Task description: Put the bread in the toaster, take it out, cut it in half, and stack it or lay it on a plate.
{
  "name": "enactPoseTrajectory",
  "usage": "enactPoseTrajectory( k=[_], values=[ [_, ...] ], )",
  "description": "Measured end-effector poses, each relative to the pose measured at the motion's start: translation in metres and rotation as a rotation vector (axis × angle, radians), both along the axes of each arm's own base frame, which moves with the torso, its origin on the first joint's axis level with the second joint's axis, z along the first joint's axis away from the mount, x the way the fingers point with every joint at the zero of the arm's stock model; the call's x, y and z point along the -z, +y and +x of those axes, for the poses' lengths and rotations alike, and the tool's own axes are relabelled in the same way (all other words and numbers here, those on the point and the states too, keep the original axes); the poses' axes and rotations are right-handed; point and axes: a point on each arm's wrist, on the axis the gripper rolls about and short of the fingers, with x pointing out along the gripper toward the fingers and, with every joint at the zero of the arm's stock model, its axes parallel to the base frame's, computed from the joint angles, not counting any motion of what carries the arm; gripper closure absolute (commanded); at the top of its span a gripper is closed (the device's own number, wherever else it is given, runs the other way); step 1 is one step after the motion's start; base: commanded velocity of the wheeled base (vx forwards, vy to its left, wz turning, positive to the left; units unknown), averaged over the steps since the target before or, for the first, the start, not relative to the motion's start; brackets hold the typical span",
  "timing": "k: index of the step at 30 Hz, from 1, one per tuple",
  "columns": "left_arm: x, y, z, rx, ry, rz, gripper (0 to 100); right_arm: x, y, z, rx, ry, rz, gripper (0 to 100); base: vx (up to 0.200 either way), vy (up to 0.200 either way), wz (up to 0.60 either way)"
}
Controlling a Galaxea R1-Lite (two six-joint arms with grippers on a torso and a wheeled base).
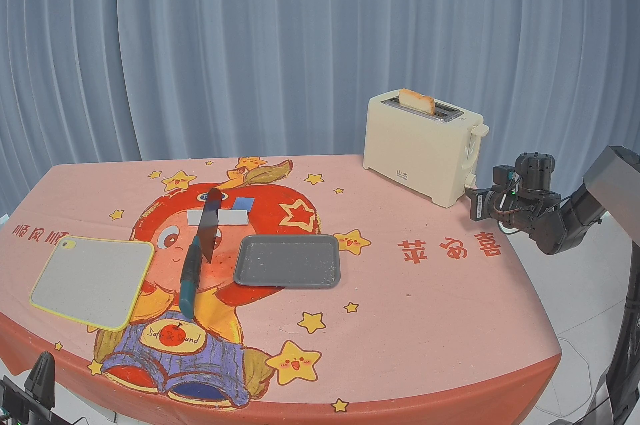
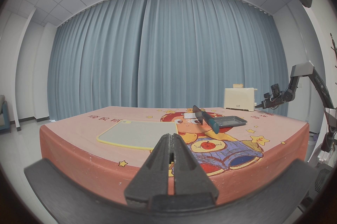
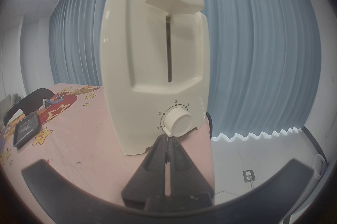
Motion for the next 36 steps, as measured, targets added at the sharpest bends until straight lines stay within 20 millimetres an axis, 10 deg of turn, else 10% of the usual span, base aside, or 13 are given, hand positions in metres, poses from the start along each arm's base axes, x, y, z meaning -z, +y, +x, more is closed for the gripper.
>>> enactPoseTrajectory(
  k=[36],
  values=[
    [0.0,0.0,0.0,0.0,0.0,0.0,100,-0.009,0.002,-0.029,-0.013,-0.065,0.007,100,0.0,0.0,0.0]
  ],
)
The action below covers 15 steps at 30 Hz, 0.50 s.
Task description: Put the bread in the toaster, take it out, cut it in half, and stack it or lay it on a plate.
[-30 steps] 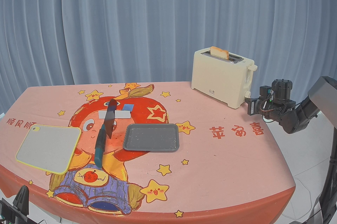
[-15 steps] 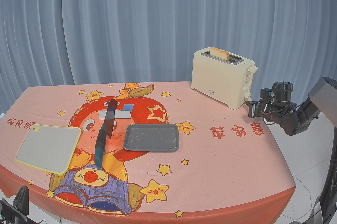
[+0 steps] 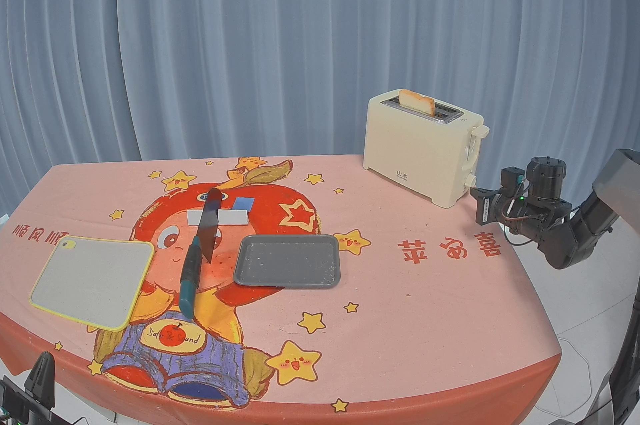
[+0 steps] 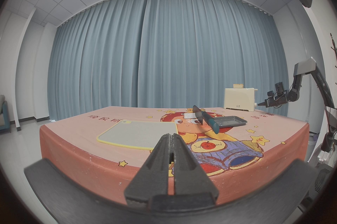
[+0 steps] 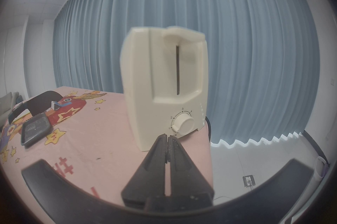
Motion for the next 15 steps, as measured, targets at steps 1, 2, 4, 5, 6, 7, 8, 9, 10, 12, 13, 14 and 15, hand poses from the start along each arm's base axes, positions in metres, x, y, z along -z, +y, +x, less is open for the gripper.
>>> enactPoseTrajectory(
  k=[1,2,4,5,6,7,8,9,10,12,13,14,15],
  values=[
    [0.0,0.0,0.0,0.0,0.0,0.0,100,-0.001,0.0,-0.004,-0.003,-0.011,0.001,100,0.0,0.0,0.0],
    [0.0,0.0,0.0,0.0,0.0,0.0,100,-0.002,0.001,-0.01,-0.005,-0.023,0.003,100,0.0,0.0,0.0],
    [0.0,0.0,0.0,0.0,0.0,0.0,100,-0.007,0.002,-0.021,-0.011,-0.064,0.009,100,0.0,0.0,0.0],
    [0.0,0.0,0.0,0.0,0.0,0.0,100,-0.01,0.002,-0.027,-0.013,-0.092,0.014,100,0.0,0.0,0.0],
    [0.0,0.0,0.0,0.0,0.0,0.0,100,-0.014,0.002,-0.032,-0.016,-0.124,0.018,100,0.0,0.0,0.0],
    [0.0,0.0,0.0,0.0,0.0,0.0,100,-0.018,0.002,-0.037,-0.017,-0.152,0.023,100,0.0,0.0,0.0],
    [0.0,0.0,0.0,0.0,0.0,0.0,100,-0.021,0.002,-0.043,-0.019,-0.183,0.029,100,0.0,0.0,0.0],
    [0.0,0.0,0.0,0.0,0.0,0.0,100,-0.024,0.002,-0.049,-0.023,-0.213,0.034,100,0.0,0.0,0.0],
    [0.0,0.0,0.0,0.0,0.0,0.0,100,-0.027,0.002,-0.055,-0.026,-0.236,0.038,100,0.0,0.0,0.0],
    [0.0,0.0,0.0,0.0,0.0,0.0,100,-0.03,0.002,-0.065,-0.033,-0.278,0.047,100,0.0,0.0,0.0],
    [0.0,0.0,0.0,0.0,0.0,0.0,100,-0.032,0.002,-0.071,-0.039,-0.304,0.053,100,0.0,0.0,0.0],
    [0.0,0.0,0.0,0.0,0.0,0.0,100,-0.032,0.003,-0.076,-0.043,-0.317,0.056,100,0.0,0.0,0.0],
    [0.0,0.0,0.0,0.0,0.0,0.0,100,-0.032,0.002,-0.081,-0.045,-0.317,0.059,100,0.0,0.0,0.0]
  ],
)
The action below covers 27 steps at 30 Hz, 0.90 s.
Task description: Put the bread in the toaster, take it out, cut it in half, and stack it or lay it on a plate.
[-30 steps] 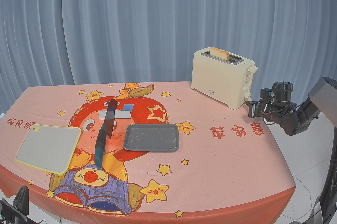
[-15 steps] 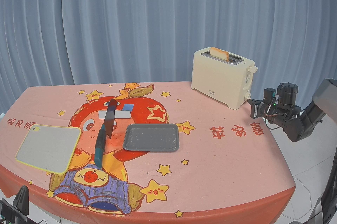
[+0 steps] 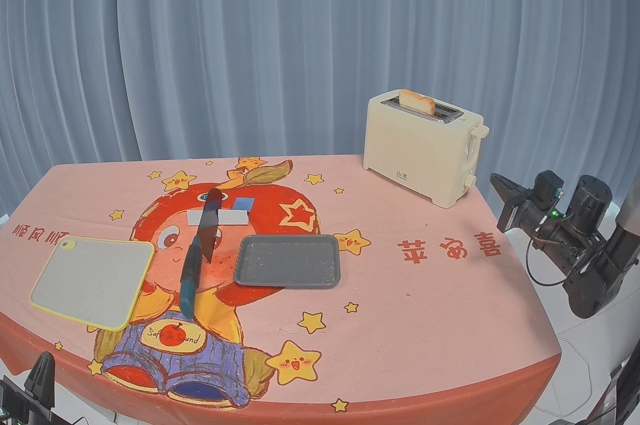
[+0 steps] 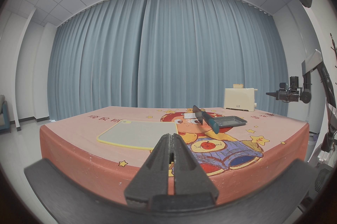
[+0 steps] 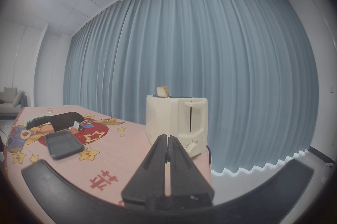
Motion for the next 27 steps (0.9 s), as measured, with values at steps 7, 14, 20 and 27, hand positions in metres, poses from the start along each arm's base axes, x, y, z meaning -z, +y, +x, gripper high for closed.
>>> enactPoseTrajectory(
  k=[7,14,20,27],
  values=[
    [0.0,0.0,0.0,0.0,0.0,0.0,100,0.006,-0.003,-0.031,-0.007,0.082,0.037,100,0.0,0.0,0.0],
    [0.0,0.0,0.0,0.0,0.0,0.0,100,-0.014,-0.005,-0.049,-0.003,0.058,0.148,100,0.0,0.0,0.0],
    [0.0,0.0,0.0,0.0,0.0,0.0,100,-0.03,-0.007,-0.052,0.044,0.008,0.236,100,0.0,0.0,0.0],
    [0.0,0.0,0.0,0.0,0.0,0.0,100,-0.044,-0.008,-0.048,0.046,-0.054,0.249,100,0.0,0.0,0.0]
  ],
)
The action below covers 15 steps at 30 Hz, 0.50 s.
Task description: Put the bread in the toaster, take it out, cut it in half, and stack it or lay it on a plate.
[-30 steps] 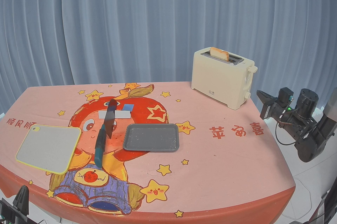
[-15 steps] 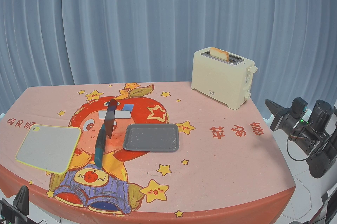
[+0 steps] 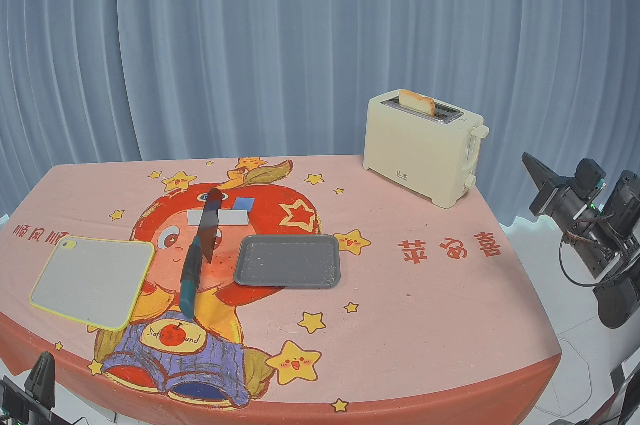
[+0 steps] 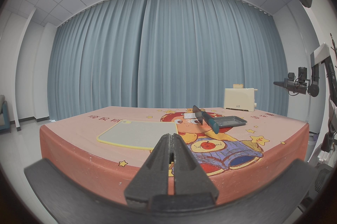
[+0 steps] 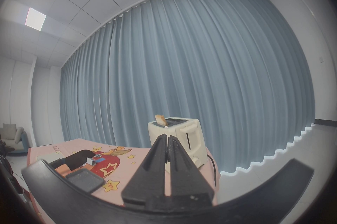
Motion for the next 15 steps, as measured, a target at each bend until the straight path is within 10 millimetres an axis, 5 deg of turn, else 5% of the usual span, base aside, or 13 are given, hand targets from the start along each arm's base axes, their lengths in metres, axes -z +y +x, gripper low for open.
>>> enactPoseTrajectory(
  k=[15],
  values=[
    [0.0,0.0,0.0,0.0,0.0,0.0,100,-0.029,-0.004,0.035,-0.031,-0.092,-0.029,100,0.0,0.0,0.0]
  ],
)
